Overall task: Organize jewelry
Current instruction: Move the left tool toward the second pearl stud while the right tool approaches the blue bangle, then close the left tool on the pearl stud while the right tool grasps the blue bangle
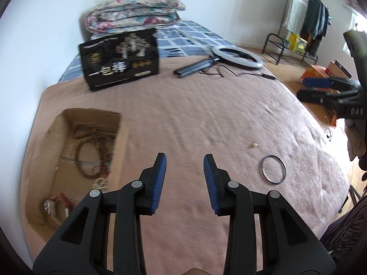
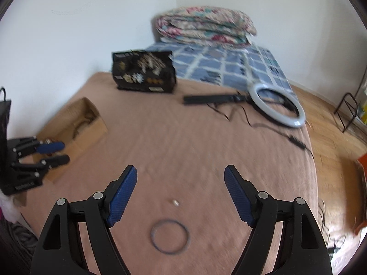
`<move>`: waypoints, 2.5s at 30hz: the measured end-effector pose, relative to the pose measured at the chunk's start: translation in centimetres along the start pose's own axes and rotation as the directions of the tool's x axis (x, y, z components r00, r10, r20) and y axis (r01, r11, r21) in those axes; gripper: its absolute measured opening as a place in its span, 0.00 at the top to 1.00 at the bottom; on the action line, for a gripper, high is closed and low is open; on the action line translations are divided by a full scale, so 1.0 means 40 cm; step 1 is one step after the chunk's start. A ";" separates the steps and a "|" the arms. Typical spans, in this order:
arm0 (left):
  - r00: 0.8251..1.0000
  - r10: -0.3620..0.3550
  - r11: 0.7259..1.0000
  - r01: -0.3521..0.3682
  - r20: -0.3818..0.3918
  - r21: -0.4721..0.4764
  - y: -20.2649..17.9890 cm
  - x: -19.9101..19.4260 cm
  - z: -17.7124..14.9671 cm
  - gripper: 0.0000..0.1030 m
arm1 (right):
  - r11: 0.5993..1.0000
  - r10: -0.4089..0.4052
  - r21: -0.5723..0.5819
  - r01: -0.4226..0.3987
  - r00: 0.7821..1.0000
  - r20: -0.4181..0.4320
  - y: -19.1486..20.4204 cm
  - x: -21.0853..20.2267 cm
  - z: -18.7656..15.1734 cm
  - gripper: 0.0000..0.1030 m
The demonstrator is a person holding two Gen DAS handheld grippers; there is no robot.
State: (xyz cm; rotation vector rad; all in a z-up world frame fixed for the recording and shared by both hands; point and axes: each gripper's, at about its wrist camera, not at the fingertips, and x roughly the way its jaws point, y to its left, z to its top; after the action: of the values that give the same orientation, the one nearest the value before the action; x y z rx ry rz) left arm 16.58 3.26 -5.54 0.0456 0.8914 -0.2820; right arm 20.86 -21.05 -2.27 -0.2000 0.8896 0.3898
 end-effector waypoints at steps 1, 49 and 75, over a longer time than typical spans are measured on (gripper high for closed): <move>1.000 -0.008 1.000 0.008 -0.004 0.009 -0.013 0.007 0.002 0.67 | 1.000 -0.004 0.001 0.004 1.000 -0.011 -0.010 0.003 -0.013 0.24; 0.968 -0.165 0.970 0.195 -0.190 0.147 -0.322 0.427 0.022 0.87 | 0.969 0.175 -0.152 -0.192 0.977 -0.119 -0.009 0.155 -0.313 0.24; 0.977 -0.125 0.981 0.148 -0.175 0.126 -0.247 0.397 0.010 0.94 | 0.961 0.148 -0.200 -0.192 0.965 -0.214 0.030 0.213 -0.312 0.32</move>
State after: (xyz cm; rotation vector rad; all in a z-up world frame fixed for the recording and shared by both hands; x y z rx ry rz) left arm 23.71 -9.88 -16.79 0.1388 1.0418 -0.4739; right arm 16.27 -21.95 -16.69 -0.3722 1.0635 0.6390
